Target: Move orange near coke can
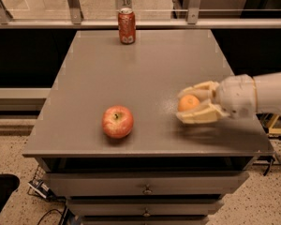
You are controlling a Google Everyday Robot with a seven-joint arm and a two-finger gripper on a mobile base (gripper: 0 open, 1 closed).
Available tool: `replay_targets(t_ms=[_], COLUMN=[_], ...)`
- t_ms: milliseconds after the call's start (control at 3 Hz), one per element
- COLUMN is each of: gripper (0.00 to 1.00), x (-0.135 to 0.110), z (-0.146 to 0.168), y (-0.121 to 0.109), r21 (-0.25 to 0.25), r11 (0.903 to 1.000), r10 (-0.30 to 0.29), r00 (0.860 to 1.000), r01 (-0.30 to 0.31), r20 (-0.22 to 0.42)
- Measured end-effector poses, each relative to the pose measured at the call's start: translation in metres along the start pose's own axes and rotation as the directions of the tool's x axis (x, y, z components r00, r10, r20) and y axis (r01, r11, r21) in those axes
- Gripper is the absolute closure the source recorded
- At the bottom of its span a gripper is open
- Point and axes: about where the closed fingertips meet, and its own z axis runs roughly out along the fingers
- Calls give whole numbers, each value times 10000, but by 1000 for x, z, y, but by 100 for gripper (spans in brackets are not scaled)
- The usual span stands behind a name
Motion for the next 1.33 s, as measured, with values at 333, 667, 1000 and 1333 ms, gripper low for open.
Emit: replay_targets(t_ms=[333, 667, 1000, 1333], gripper=[100, 100, 100, 100], x=[-52, -87, -101, -98], z=[37, 84, 111, 121], y=[-50, -95, -149, -184], r21=[-50, 161, 1229, 2033], r11=[9996, 9997, 9922, 9777], r10=[-278, -203, 185, 439], r00=[9989, 9995, 9997, 9978], r01=[277, 207, -201, -533], r20=[-371, -252, 137, 506])
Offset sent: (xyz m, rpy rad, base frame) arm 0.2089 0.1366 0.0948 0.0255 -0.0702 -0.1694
